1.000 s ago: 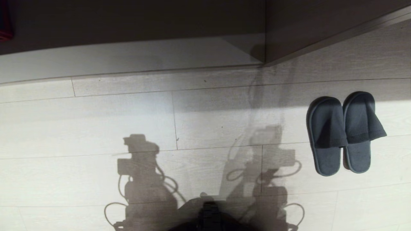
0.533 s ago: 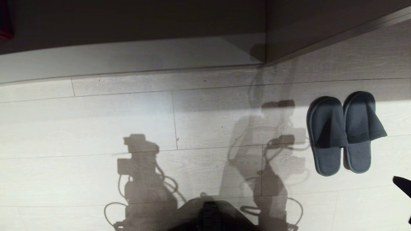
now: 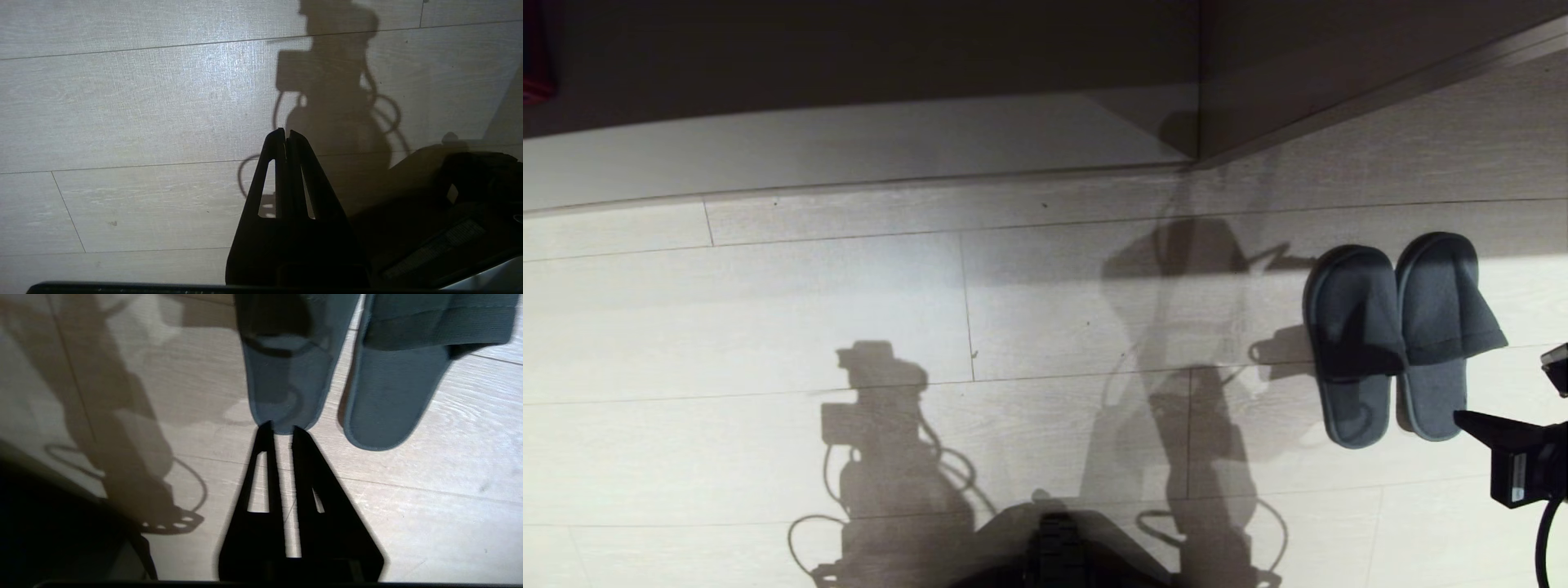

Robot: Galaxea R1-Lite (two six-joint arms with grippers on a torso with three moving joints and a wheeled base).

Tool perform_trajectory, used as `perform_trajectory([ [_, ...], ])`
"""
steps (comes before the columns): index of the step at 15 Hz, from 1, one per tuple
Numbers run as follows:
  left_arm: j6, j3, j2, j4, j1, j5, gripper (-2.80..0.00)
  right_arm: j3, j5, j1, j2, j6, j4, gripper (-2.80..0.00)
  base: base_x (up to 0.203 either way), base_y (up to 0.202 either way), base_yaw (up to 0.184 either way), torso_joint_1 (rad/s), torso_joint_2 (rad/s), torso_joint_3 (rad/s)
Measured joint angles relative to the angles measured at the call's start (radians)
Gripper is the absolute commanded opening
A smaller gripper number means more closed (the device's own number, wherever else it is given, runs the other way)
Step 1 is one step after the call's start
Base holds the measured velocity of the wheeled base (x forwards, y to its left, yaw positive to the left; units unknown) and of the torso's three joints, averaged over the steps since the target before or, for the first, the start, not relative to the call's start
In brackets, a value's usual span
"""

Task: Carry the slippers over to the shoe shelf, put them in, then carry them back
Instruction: Pick up the slippers on the floor

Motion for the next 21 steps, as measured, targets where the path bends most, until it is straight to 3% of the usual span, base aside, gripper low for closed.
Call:
perform_trajectory([
  [2,0.001,0.0,0.0,0.0,0.0,-0.001,-2.8,0.02,0.13,-0.06,0.054,-0.057,-0.044,0.0,0.0,0.0,0.0,0.0,0.0,0.0],
  [5,0.006,0.0,0.0,0.001,0.0,0.0,-2.8,0.026,0.146,-0.08,0.141,-0.081,-0.132,0.0,0.0,0.0,0.0,0.0,0.0,0.0],
  [11,0.007,0.0,0.0,0.002,0.0,0.0,-2.8,0.045,0.209,-0.084,0.414,-0.103,-0.68,0.0,0.0,0.0,0.0,0.0,0.0,0.0],
  [16,0.007,0.0,0.0,0.002,0.0,-0.001,-2.8,0.086,0.198,-0.087,0.421,-0.145,-0.71,0.0,0.0,0.0,0.0,0.0,0.0,0.0],
  [21,0.007,0.0,0.0,0.002,0.0,0.0,-2.8,0.136,0.137,-0.193,0.442,-0.188,-0.718,0.0,0.0,0.0,0.0,0.0,0.0,0.0],
])
